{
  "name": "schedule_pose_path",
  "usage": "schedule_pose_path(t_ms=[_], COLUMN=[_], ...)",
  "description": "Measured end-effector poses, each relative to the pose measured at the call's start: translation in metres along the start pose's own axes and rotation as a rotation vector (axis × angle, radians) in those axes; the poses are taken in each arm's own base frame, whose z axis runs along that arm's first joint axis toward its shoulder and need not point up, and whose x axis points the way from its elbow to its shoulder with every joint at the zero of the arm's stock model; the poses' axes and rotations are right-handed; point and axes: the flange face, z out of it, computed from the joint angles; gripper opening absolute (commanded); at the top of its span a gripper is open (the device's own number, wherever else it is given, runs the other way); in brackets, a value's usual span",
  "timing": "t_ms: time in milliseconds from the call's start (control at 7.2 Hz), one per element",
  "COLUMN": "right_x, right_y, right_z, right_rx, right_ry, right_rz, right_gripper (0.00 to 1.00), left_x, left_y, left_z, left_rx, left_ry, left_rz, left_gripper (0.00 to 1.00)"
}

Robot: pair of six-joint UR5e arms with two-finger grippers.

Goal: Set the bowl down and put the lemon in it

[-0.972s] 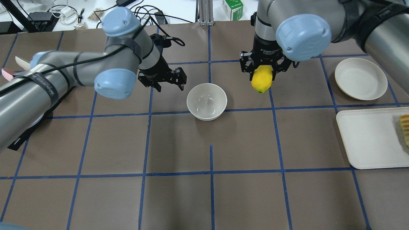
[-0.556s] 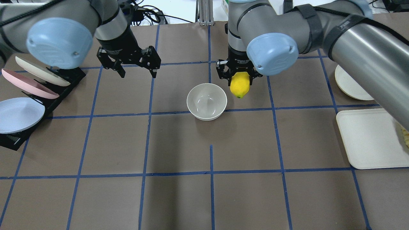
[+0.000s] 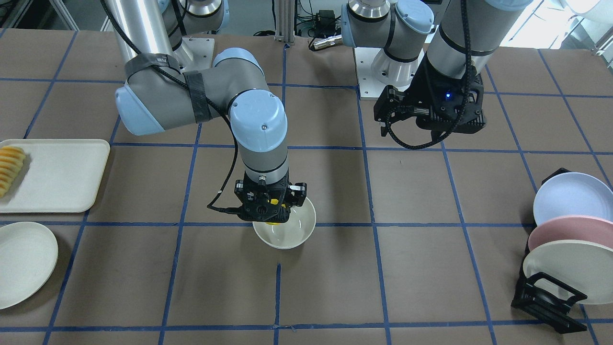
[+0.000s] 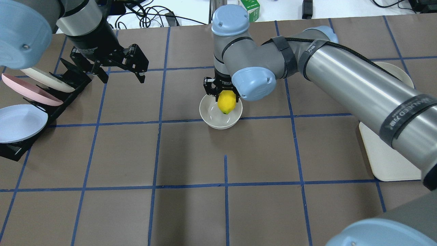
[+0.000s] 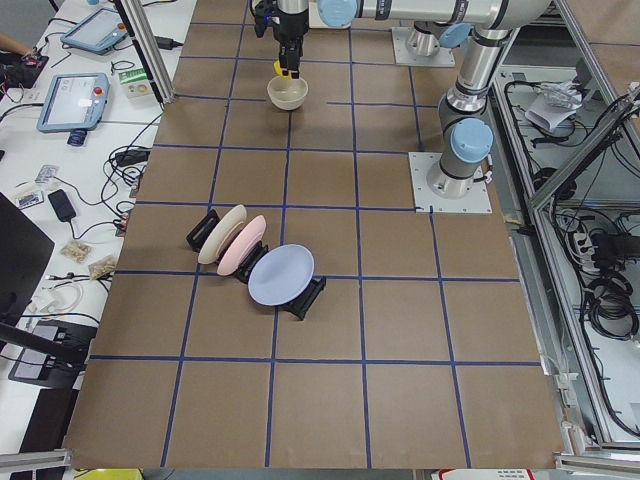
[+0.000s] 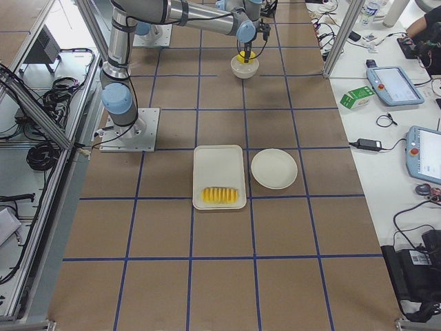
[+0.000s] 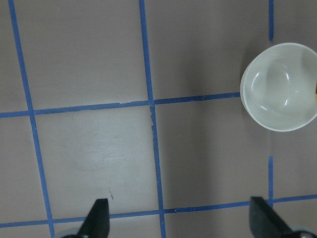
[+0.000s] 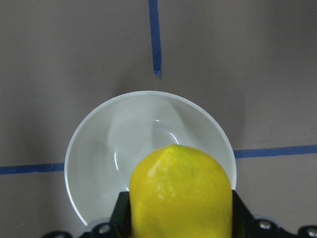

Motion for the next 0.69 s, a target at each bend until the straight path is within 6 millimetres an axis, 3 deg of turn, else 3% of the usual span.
schedule_pose_path(t_ms=[417,556,694], right_x=[-0.017,-0.017,-0.017], right_y=[0.01,0.013,0.014], right_z=[0.04,0.05,0.057], right_rx=[-0.02,-0.025,-0.03], right_ry=[0.007,0.01,0.013], right_rz=[-0.022,-0.027,-0.029], right_gripper=[0.04,0.13,0.4], left_x=[-0.005,-0.006,-0.006], left_y=[0.002,0.002,0.002], left_z=[-0.001,-0.001,-0.001], left_rx=[0.0,-0.001,0.0], left_ry=[-0.032,-0.038,-0.037], left_rz=[0.011,0.011,0.012], left_gripper=[1.0,1.0,1.0])
